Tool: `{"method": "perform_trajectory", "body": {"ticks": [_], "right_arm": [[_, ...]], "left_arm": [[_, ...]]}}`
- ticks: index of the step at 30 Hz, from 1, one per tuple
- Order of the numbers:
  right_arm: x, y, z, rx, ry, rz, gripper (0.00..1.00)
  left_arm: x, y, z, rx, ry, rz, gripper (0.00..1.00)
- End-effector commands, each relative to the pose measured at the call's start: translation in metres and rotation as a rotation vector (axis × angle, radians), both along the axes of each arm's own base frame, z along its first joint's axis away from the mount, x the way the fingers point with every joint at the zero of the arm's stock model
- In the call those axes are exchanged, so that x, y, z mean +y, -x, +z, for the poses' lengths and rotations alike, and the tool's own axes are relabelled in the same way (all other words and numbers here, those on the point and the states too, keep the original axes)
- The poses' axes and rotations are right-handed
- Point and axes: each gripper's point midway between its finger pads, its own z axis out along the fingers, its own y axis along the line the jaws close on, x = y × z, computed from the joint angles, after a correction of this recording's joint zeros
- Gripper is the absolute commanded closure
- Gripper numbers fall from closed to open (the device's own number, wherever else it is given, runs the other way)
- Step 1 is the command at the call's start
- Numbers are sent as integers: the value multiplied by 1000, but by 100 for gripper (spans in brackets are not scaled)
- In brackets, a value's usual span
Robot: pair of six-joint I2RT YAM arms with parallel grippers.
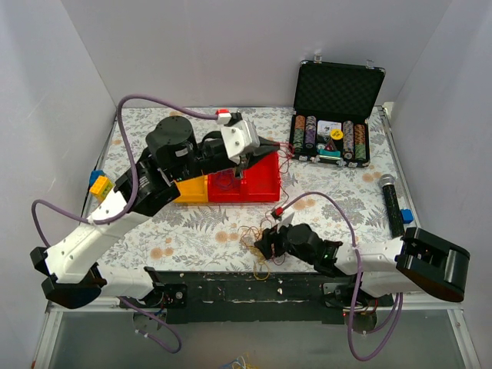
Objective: Untangle the cables
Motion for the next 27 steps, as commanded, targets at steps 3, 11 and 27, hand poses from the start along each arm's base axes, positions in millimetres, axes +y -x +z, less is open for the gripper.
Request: {"method": "perform_trajectory", "body": {"ticks": [3,11,27], "right_arm": [[-6,7,3,43,-82,-26,31],[-40,17,-15,79,-69,-109,26],[-69,31,-44,146,-36,-148,23]], "left_arm": [[25,-24,65,-118,231,199,100],[57,-78,104,-248,459,550,100],[84,-58,235,-540,797,581,100]]}}
